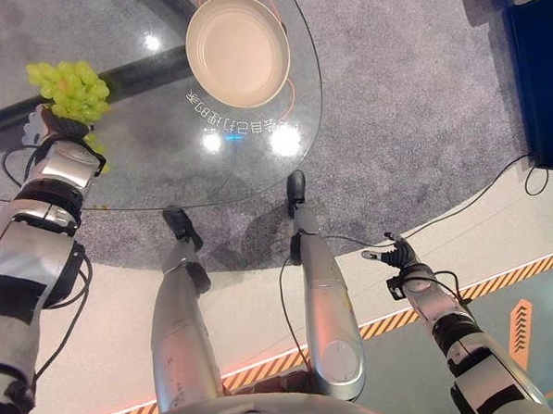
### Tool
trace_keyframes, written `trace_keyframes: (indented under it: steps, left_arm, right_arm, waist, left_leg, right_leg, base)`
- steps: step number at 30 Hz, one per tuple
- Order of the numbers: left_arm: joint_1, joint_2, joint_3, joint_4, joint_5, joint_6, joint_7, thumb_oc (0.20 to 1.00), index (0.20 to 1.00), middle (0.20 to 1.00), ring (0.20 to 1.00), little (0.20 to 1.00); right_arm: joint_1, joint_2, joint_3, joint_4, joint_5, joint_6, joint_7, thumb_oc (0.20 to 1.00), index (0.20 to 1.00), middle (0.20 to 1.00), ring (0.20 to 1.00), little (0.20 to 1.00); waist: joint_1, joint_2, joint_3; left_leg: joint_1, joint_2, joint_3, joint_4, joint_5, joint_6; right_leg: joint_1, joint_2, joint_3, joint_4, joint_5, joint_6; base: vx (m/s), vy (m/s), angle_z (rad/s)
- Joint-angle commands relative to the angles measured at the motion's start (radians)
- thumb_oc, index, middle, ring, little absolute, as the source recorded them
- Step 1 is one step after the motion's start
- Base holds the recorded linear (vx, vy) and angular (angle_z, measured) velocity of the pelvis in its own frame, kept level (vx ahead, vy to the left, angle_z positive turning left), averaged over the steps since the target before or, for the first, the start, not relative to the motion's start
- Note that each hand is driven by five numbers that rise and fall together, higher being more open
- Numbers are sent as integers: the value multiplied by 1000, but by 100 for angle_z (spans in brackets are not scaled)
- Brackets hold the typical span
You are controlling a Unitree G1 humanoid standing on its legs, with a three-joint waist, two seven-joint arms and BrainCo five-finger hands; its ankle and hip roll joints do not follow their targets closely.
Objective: Pick up fruits into the plate
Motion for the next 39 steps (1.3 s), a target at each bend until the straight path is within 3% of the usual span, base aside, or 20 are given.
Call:
trace_keyframes:
  steps: [1,8,12,13,19,25,27,28,33,39]
  left_arm:
    - [27,-16,-15,72,86,35,-66,200,200,200,200,200]
    - [43,-18,-41,95,176,55,-98,200,200,200,200,200]
    - [72,-3,-24,69,160,3,-38,200,200,200,200,200]
    - [67,0,-22,67,159,1,-33,200,200,200,200,200]
    - [135,63,2,-43,285,-34,61,200,200,200,200,200]
    - [211,174,18,-173,450,-26,80,200,200,200,200,200]
    - [219,184,20,-188,460,-22,78,200,200,200,200,200]
    - [252,226,37,-249,492,-11,72,200,200,200,200,200]
    - [346,294,94,-373,559,-17,91,200,200,200,200,200]
    - [487,337,186,-506,614,-71,121,200,200,200,200,200]
  right_arm:
    - [22,1,8,-23,20,-11,-38,1000,1000,1000,1000,1000]
    - [14,1,2,-53,24,-27,-73,1000,1000,1000,1000,1000]
    - [27,-3,-5,-102,20,-45,-91,1000,1000,1000,1000,1000]
    - [21,-4,-9,-106,21,-47,-92,1000,1000,1000,1000,1000]
    - [67,-26,-45,-189,12,-75,-87,1000,1000,1000,1000,1000]
    - [91,-50,-83,-239,-13,-83,-52,1000,1000,1000,1000,1000]
    - [94,-53,-87,-244,-17,-81,-49,1000,1000,1000,1000,1000]
    - [99,-60,-100,-253,-21,-86,-30,1000,1000,1000,1000,1000]
    - [110,-61,-122,-256,-26,-83,37,1000,1000,1000,1000,1000]
    - [166,-44,-157,-263,-47,-98,99,1000,1000,1000,1000,1000]
  waist:
    - [-9,-43,5]
    - [-11,-43,5]
    - [-7,-39,5]
    - [-10,-42,5]
    - [10,-1,5]
    - [42,64,5]
    - [45,70,5]
    - [52,87,5]
    - [69,121,-71]
    - [87,135,-169]
  left_leg:
    - [-41,-50,55,92,-125,8]
    - [-32,-47,59,88,-125,7]
    - [-2,-51,61,70,-122,6]
    - [-19,-55,71,57,-85,15]
    - [75,-74,74,19,-82,18]
    - [255,-98,84,-47,-73,20]
    - [275,-100,86,-57,-71,19]
    - [346,-103,90,-81,-67,18]
    - [466,-110,88,-169,-46,13]
    - [587,-105,72,-254,-20,5]
  right_leg:
    - [-25,78,-7,116,-117,-22]
    - [-17,77,-8,110,-115,-21]
    - [13,77,-6,96,-117,-20]
    - [-5,73,-7,84,-86,-28]
    - [76,58,-8,70,-106,-25]
    - [236,23,-34,45,-135,-16]
    - [256,19,-39,40,-137,-14]
    - [324,10,-48,26,-141,-11]
    - [445,5,-54,-26,-146,-7]
    - [591,10,-60,-106,-139,-6]
  base:
    - [0,0,0]
    - [-5,2,-3]
    - [-21,-3,0]
    - [-93,14,0]
    - [-31,49,-2]
    - [2,93,6]
    - [31,83,7]
    - [32,96,4]
    - [56,85,1]
    - [105,22,4]
